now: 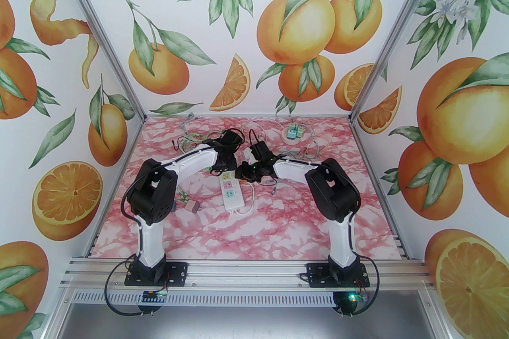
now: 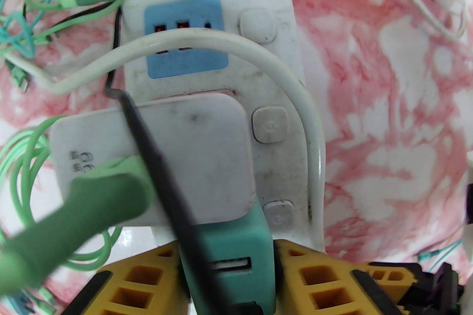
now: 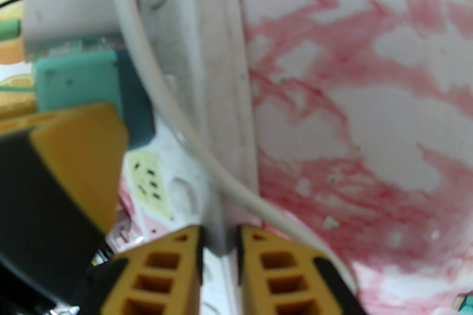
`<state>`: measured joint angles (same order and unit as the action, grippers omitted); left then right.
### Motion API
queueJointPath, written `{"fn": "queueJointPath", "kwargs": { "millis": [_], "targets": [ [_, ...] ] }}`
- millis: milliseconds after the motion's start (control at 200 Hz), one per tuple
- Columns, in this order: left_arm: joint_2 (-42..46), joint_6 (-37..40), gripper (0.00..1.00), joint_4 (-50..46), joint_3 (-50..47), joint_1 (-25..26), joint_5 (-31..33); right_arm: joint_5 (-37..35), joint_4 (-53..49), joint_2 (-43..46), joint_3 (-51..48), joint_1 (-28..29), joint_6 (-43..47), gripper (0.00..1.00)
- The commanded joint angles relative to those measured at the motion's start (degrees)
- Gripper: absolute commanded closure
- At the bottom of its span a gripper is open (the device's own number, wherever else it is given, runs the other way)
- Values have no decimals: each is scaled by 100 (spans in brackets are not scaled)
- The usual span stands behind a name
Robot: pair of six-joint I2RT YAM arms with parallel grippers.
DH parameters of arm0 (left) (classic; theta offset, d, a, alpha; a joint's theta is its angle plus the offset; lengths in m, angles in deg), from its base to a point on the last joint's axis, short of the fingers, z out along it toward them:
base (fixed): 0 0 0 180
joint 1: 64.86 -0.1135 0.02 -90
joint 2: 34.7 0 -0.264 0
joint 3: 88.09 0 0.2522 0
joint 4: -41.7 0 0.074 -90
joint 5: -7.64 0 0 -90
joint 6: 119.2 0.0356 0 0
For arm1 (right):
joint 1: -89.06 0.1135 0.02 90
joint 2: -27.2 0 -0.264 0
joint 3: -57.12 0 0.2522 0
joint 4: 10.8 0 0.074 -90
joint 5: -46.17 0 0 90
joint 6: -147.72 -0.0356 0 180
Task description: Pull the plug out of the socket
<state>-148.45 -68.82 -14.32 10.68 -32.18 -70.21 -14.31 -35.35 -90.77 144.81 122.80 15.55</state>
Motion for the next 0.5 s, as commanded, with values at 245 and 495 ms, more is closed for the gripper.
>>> {"fn": "queueJointPath", "kwargs": {
  "millis": [245, 495],
  "targets": [
    [379, -263, 73, -11, 77, -247, -506, -556, -416, -332, -355, 27, 9, 79],
    [397, -125, 73, -314, 328, -193, -333, -576, -390, -305, -454, 32, 16, 78]
  ]
}}
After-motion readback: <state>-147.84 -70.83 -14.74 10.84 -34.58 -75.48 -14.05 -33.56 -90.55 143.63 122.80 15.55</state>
